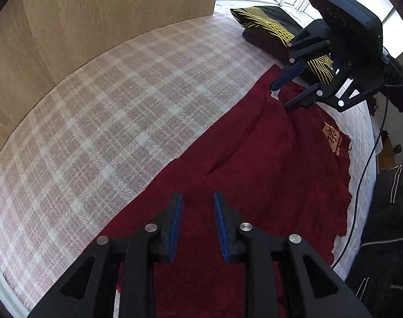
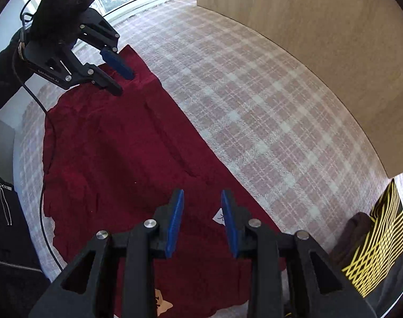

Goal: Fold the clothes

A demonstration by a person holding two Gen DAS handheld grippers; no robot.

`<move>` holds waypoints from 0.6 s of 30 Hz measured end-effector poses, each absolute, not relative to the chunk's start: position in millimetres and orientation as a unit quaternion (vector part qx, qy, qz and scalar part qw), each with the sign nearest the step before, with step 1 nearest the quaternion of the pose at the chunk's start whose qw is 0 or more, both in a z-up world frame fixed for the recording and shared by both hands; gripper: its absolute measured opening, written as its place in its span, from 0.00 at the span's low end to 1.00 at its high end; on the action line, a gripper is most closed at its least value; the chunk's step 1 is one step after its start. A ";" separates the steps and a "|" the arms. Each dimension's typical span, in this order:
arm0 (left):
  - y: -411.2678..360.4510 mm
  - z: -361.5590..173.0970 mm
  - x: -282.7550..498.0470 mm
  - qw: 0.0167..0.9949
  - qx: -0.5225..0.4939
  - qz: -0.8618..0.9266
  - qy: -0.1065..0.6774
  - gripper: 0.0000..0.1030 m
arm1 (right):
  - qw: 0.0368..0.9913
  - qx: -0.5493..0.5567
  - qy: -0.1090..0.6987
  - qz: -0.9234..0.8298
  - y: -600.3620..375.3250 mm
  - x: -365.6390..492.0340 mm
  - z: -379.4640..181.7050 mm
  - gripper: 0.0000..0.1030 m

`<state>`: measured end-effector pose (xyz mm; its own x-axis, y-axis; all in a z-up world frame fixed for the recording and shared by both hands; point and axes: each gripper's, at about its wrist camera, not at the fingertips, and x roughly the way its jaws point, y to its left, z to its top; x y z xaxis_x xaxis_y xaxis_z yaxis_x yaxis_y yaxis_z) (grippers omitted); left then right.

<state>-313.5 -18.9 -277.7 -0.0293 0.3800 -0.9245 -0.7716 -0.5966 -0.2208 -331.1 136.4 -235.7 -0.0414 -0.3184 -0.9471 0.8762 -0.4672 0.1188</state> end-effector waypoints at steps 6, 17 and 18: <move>-10.7 -276.5 -316.6 0.429 -0.557 0.677 0.218 0.22 | 0.480 0.519 0.304 -0.638 119.4 -334.3 -238.5 0.29; -6.0 -286.0 -315.5 0.441 -0.568 0.652 0.241 0.22 | 0.472 0.534 0.331 -0.619 118.2 -331.8 -249.4 0.29; -7.1 -285.7 -315.4 0.441 -0.566 0.654 0.241 0.22 | 0.471 0.535 0.332 -0.618 118.6 -331.2 -249.5 0.29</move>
